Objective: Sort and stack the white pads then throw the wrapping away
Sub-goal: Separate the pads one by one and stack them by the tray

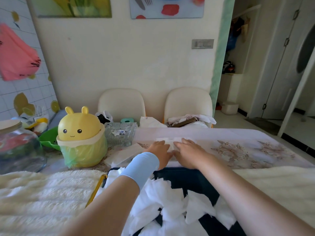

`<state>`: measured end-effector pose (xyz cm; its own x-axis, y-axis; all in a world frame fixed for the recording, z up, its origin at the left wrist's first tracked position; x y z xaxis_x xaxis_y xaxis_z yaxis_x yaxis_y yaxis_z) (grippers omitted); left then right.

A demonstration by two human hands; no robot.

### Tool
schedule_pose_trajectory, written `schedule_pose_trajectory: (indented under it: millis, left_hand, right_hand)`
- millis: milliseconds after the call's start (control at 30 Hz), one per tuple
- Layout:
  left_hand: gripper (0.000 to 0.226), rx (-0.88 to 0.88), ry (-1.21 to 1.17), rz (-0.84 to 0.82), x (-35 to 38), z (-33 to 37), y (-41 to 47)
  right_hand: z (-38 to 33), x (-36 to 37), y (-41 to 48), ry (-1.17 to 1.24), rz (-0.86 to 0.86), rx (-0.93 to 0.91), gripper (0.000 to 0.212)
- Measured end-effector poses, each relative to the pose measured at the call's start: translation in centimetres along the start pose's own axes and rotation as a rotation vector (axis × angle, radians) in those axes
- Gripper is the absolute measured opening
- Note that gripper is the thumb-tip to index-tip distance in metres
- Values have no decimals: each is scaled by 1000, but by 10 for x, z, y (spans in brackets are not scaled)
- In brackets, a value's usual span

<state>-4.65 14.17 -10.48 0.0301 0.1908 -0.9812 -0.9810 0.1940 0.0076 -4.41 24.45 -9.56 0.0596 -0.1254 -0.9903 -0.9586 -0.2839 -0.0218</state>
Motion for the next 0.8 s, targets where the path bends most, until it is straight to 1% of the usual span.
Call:
schedule_pose_trajectory:
  millis: [67, 100, 167, 233, 267, 333, 400, 467, 533, 600, 667, 767, 800]
  left_hand:
    - [55, -3, 94, -76, 15, -2, 3]
    - [59, -26, 103, -102, 20, -7, 3]
    - [62, -41, 114, -129, 24, -12, 5]
    - [58, -41, 104, -128, 21, -11, 3]
    - [55, -73, 30, -104, 18, -15, 2]
    - [52, -69, 3, -139, 14, -15, -2]
    - [53, -39, 55, -166, 8, -11, -7]
    - [61, -32, 68, -174, -6, -5, -15]
    - [65, -17, 42, -143, -24, 6, -23]
    - [61, 3, -8, -99, -38, 22, -34]
    - [55, 29, -62, -107, -45, 42, -53]
    - [51, 69, -91, -225, -37, 69, -92]
    - [50, 75, -60, -252, -34, 75, -104]
  right_hand:
    - [8, 16, -1, 4, -122, 34, 62]
    - [10, 21, 0, 8, -150, 34, 64]
    - [13, 25, 5, 35, -172, 21, 67]
    - [15, 27, 10, 61, -180, 0, 68]
    - [16, 28, 12, 66, -181, -12, 68]
    - [16, 26, 13, 55, -174, -47, 69]
    - [17, 18, 10, 61, -139, -82, 68]
    - [20, 1, 1, 93, -76, -97, 66]
    - [27, -18, -14, 110, -24, -102, 60]
    - [35, -34, -35, 120, -14, -97, 51]
    - [43, -41, -60, 154, -63, -62, 47]
    - [48, -36, -100, 88, -199, -10, 47]
    - [49, -30, -114, 66, -245, 9, 51]
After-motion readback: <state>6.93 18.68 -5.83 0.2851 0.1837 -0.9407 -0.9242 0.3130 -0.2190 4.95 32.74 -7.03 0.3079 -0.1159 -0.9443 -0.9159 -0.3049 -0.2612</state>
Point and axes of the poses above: each hand's wrist, its own y-axis towards the middle knuckle, its own x-axis out of the palm, z = x × y, the point moved 9 cm from there along y, towards the middle knuckle, and after that the axes turned 3 degrees about z, right-handed, at the moved point
